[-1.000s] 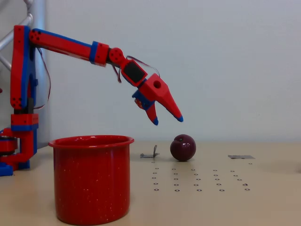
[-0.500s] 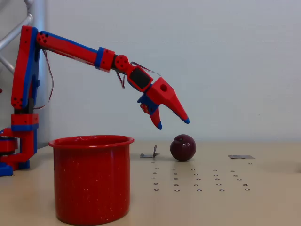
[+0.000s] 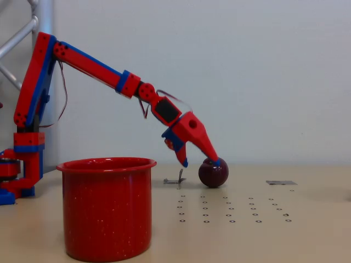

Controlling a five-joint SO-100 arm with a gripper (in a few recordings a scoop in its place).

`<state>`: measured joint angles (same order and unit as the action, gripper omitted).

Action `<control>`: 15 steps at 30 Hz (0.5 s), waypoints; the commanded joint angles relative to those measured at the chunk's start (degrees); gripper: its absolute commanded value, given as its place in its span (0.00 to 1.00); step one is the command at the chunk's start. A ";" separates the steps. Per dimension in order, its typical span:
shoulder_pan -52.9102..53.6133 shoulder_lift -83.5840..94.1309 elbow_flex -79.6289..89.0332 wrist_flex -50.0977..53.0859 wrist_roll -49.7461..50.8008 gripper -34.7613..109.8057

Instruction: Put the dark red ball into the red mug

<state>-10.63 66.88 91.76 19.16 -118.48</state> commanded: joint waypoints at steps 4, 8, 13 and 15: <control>-1.49 -0.35 -8.09 -1.49 1.49 0.58; -2.29 -2.72 -10.99 -1.49 1.49 0.58; -3.16 -5.54 -15.12 -1.32 1.23 0.58; -3.43 -6.33 -16.26 -1.32 0.97 0.58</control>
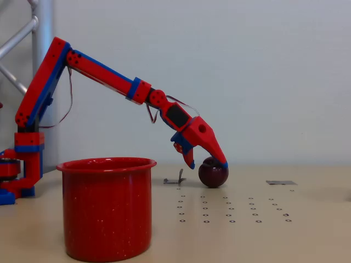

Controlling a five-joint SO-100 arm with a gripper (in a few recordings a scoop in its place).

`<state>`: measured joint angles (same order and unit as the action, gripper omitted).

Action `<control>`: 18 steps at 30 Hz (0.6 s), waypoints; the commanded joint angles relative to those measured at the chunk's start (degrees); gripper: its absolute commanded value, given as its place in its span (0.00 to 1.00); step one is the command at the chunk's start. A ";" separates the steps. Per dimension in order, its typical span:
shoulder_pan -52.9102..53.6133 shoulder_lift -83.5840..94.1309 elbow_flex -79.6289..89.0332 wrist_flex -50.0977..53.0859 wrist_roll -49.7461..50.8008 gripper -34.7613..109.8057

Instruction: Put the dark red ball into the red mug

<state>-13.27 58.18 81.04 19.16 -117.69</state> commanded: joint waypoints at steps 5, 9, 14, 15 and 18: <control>-0.88 1.32 -6.42 -1.14 -0.44 0.56; -0.70 0.88 -6.68 -1.14 -1.05 0.56; -0.70 0.35 -7.03 -1.14 -1.58 0.55; -0.62 0.26 -7.03 -1.14 -1.67 0.55; -0.53 0.26 -7.03 -1.05 -2.02 0.54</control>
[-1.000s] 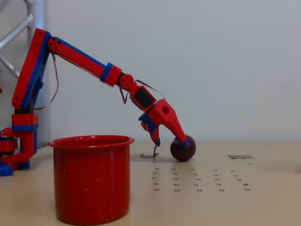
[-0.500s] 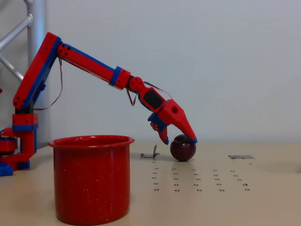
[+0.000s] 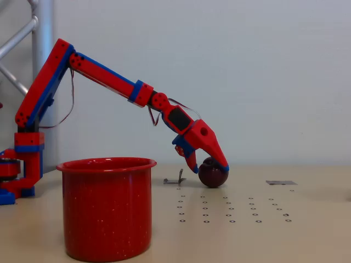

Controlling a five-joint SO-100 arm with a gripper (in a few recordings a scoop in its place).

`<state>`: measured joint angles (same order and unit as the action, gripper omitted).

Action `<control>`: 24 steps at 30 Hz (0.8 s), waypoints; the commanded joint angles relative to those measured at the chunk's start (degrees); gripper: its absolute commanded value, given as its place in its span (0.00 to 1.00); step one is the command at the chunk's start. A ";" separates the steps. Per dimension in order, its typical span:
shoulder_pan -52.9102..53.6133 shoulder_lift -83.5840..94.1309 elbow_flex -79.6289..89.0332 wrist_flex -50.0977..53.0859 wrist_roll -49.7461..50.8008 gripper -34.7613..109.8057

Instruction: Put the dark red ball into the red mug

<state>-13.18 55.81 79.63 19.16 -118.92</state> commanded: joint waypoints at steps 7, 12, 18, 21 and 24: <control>0.00 2.64 -5.62 0.00 -1.32 0.52; 0.44 2.99 -5.62 1.23 -1.41 0.50; 1.41 3.60 -5.62 3.52 -0.88 0.47; 1.76 3.69 -5.62 3.78 -0.70 0.45; 1.76 3.78 -5.62 3.78 -0.26 0.44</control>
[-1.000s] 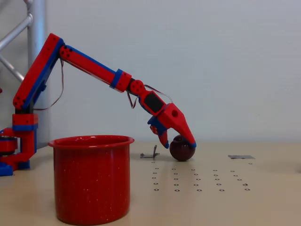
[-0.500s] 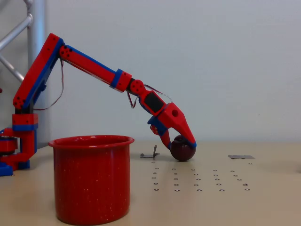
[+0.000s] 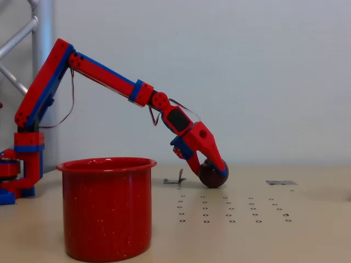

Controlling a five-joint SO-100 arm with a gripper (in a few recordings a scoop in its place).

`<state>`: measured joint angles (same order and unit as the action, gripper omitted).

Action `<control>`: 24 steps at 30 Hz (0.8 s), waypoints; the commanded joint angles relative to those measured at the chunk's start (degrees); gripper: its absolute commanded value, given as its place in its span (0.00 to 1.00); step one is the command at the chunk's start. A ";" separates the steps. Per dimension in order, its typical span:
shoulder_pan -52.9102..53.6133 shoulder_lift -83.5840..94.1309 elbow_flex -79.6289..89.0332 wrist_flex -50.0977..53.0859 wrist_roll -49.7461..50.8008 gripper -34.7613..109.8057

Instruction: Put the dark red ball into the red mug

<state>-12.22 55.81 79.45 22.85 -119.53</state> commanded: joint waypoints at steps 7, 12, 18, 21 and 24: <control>0.62 4.13 -6.06 0.18 2.11 0.41; 0.44 4.75 -6.59 0.70 4.39 0.41; 0.35 5.98 -7.91 2.99 7.56 0.40; 0.35 6.68 -8.00 3.43 9.23 0.39; 0.18 7.82 -8.53 4.75 12.04 0.39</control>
<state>-12.39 55.72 77.26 26.63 -109.16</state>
